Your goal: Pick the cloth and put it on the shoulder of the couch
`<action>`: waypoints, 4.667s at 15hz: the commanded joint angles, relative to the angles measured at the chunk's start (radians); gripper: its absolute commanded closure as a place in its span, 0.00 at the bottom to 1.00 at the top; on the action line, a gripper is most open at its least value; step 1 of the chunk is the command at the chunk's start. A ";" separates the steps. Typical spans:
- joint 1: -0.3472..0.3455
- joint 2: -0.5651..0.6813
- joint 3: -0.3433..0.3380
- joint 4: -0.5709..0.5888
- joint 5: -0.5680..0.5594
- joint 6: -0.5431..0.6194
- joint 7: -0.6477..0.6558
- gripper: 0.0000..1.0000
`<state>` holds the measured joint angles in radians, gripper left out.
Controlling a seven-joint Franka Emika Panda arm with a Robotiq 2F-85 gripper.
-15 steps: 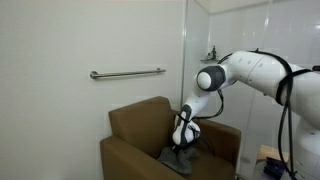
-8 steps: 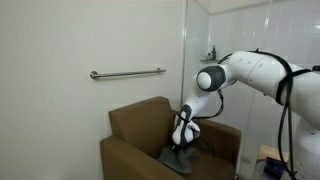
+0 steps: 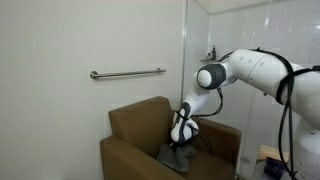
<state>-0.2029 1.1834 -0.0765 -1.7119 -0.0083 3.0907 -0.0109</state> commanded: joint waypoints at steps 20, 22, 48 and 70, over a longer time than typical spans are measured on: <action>-0.043 -0.192 0.080 -0.080 -0.018 0.000 -0.066 0.94; -0.057 -0.212 0.097 -0.091 -0.023 -0.019 -0.082 0.94; 0.190 -0.725 -0.071 -0.393 -0.127 -0.298 -0.061 0.94; 0.340 -0.939 -0.012 -0.462 -0.289 -0.412 0.108 0.94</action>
<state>0.1376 0.2921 -0.1146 -2.1356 -0.2889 2.6979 0.0682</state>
